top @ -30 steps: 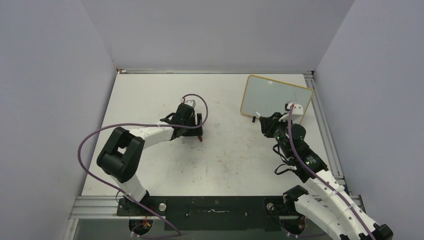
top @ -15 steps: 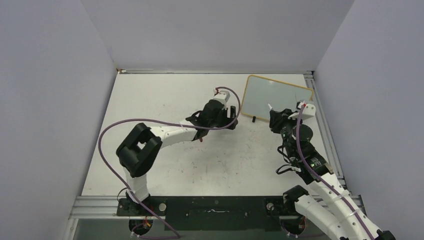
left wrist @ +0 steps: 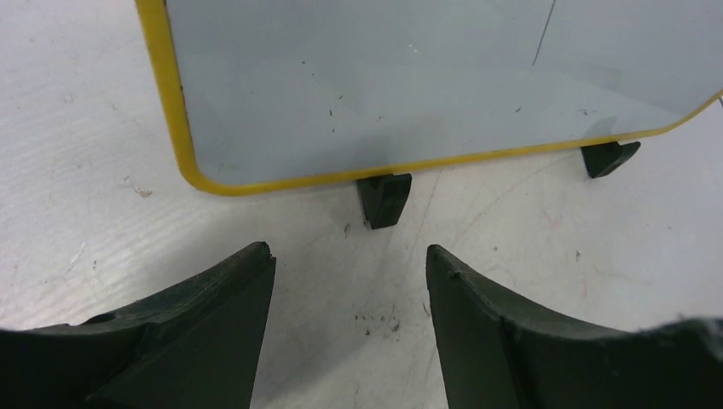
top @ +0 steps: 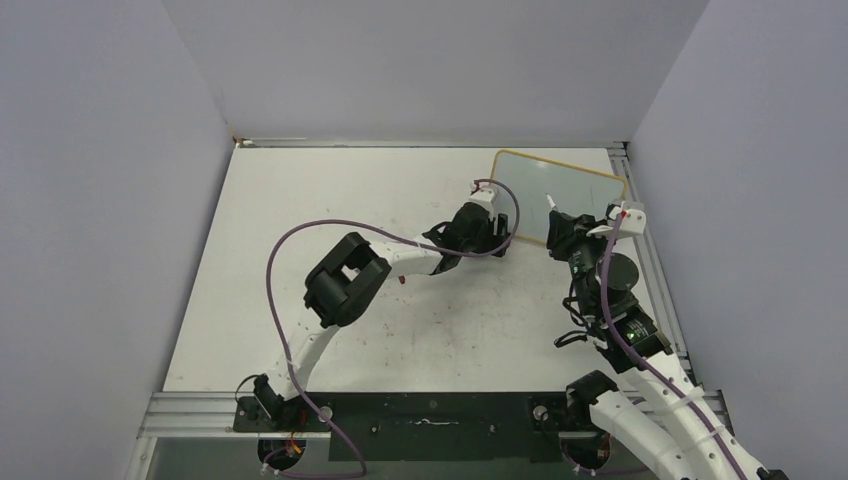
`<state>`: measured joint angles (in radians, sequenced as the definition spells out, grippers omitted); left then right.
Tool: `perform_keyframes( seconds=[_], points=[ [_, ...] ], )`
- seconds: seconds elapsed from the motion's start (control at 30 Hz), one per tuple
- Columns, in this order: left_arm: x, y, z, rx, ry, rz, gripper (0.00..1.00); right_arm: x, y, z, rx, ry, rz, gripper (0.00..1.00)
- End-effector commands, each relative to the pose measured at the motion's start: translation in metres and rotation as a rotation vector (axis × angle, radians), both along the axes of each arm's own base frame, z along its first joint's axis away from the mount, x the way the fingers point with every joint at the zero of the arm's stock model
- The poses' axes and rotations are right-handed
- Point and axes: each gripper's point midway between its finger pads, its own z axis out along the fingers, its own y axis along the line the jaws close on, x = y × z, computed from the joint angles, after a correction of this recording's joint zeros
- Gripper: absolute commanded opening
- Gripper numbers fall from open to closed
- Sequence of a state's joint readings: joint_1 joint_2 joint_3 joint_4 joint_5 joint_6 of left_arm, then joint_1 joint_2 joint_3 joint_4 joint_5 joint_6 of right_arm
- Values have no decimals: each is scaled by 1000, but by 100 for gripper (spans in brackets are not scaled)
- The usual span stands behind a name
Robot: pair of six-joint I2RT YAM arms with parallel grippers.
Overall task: Write a sentence on the whiteboard
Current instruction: Move the whiteboard stand to the center of the board.
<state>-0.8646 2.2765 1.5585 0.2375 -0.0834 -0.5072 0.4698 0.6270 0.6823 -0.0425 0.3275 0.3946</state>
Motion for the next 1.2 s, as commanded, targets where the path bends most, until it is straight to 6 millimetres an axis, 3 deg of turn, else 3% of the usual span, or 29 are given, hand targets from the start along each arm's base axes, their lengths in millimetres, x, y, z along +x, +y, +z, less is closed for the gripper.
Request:
perform_keyframes(
  seconds=[0.0,0.23,0.73,0.83,1.0,1.17],
  points=[
    [13,-24,24,-17,-92,-4,63,-1,-9,30,20,-88,-35,5],
    [9,-34,5,66,-112,-1,59,0,-8,26,15,-81,-33,5],
    [20,-39,-15,140,-109,81,36,1,-8,23,17,-71,-38,5],
    [25,-37,-17,156,-119,112,27,1,-8,24,19,-72,-37,5],
    [28,-32,-12,193,-154,173,0,1,-8,25,20,-72,-35,5],
    [19,-14,-4,226,-198,274,0,0,-6,26,24,-72,-27,5]
  ],
)
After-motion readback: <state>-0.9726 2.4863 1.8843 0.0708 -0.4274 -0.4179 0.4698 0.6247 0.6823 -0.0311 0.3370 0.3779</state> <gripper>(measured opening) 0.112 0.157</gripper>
